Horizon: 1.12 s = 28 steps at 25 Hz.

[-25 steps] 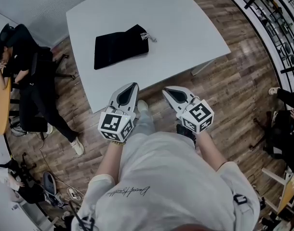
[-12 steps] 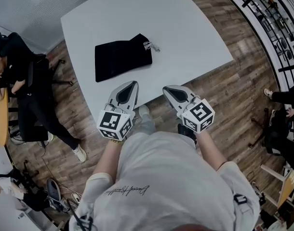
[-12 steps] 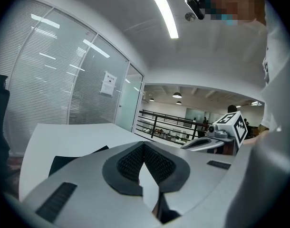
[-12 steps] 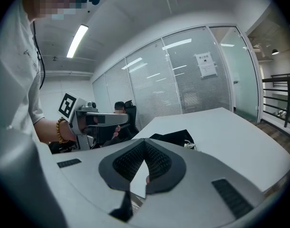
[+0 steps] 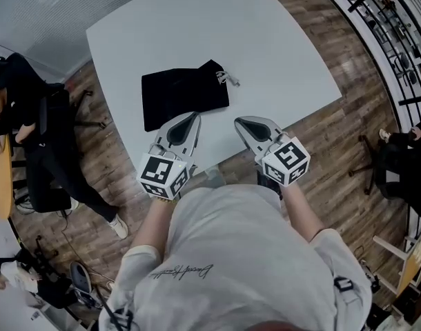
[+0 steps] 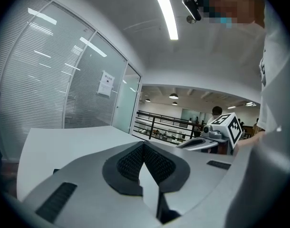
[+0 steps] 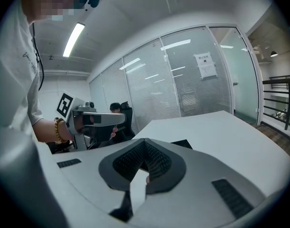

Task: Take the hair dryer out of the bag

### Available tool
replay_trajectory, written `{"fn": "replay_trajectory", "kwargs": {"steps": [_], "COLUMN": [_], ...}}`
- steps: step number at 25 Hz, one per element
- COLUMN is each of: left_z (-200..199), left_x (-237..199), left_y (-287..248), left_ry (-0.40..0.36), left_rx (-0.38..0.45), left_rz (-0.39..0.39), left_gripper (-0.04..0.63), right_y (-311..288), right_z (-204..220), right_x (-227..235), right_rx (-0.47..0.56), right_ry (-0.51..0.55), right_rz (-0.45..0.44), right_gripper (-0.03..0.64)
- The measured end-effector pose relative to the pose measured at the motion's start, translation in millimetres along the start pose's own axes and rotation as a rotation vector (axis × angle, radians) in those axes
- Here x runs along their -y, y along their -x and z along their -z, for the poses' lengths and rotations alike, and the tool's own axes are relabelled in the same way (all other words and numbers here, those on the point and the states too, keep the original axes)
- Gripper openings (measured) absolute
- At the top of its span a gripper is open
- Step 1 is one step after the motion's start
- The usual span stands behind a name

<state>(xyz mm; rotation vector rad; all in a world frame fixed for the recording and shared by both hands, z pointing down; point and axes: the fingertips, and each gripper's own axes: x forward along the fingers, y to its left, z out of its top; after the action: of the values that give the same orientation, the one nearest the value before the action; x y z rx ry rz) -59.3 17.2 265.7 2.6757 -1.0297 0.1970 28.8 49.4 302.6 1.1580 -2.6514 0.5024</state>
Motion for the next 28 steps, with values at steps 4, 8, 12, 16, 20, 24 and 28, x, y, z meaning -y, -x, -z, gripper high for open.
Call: {"fn": "replay_trajectory", "kwargs": {"steps": [4,8,12,16,20,24,28], "left_z": [-3,-3,-6,-11,-13,-11,-7], "left_x": [-18,-23,-28,-37,-42,-48,-52], "left_y": [2,0,-7,-10,-20,-29,-38], "left_ry": [0.030,0.037,0.040,0.060,0.070,0.072,0.091], "left_rx": [0.017,0.017,0.017,0.030,0.029,0.011,0.006], "left_rz": [-0.023,-0.032,-0.050,-0.104,-0.141,-0.181,-0.202], "left_gripper": [0.012,0.012,0.012,0.012,0.012,0.012,0.012], "right_y": [-13,-21,-27,-34,-42,-48,-52], "right_z": [-5,-9,-13,-19,-27,-28,-23], "right_x": [3,3,12,24,39,51,67], "right_rx": [-0.009,-0.019,-0.030,-0.045,-0.059,-0.082,-0.115], "right_ry": [0.008,0.015,0.027,0.031,0.060,0.085,0.114], "right_rz": [-0.006,-0.021,-0.036,-0.068,-0.102,-0.128,-0.139], "right_gripper": [0.023,0.023,0.023,0.023,0.023,0.023,0.023]}}
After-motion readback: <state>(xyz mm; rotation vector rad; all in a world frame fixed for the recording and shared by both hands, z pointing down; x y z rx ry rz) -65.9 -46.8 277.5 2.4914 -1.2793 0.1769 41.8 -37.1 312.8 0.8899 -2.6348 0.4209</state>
